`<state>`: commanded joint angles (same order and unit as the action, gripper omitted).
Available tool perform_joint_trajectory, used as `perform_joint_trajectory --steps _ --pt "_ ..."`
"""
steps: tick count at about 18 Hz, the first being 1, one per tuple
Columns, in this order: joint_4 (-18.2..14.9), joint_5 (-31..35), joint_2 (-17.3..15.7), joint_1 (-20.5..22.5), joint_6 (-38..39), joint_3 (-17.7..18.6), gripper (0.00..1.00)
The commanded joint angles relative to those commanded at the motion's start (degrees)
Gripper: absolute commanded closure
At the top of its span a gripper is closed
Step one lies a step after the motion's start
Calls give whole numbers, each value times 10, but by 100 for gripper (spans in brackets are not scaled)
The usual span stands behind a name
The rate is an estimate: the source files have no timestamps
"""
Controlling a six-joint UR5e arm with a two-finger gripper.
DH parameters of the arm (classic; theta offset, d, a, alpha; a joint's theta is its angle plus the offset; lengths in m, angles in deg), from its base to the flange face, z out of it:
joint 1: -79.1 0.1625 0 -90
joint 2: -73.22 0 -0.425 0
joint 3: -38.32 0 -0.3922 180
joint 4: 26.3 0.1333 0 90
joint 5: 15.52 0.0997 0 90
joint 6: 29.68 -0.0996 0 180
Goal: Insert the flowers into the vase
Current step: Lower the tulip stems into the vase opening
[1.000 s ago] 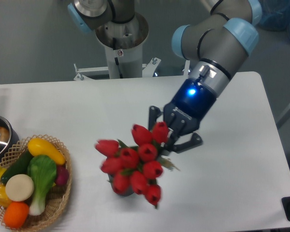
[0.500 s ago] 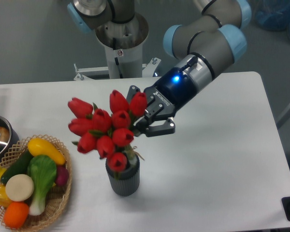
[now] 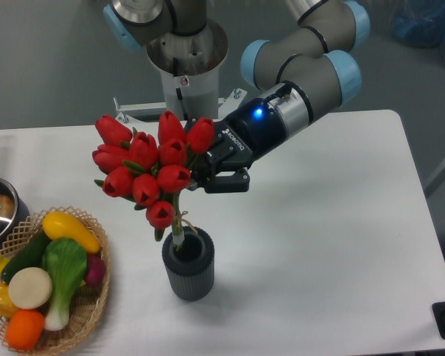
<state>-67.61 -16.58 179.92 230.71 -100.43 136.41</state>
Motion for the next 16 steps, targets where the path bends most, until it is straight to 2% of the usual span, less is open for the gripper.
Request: perform_joint_trajectory --steps 10,16 --pt "0 7 4 4 -25 -4 82" --pt "-2 7 -1 8 -23 7 82"
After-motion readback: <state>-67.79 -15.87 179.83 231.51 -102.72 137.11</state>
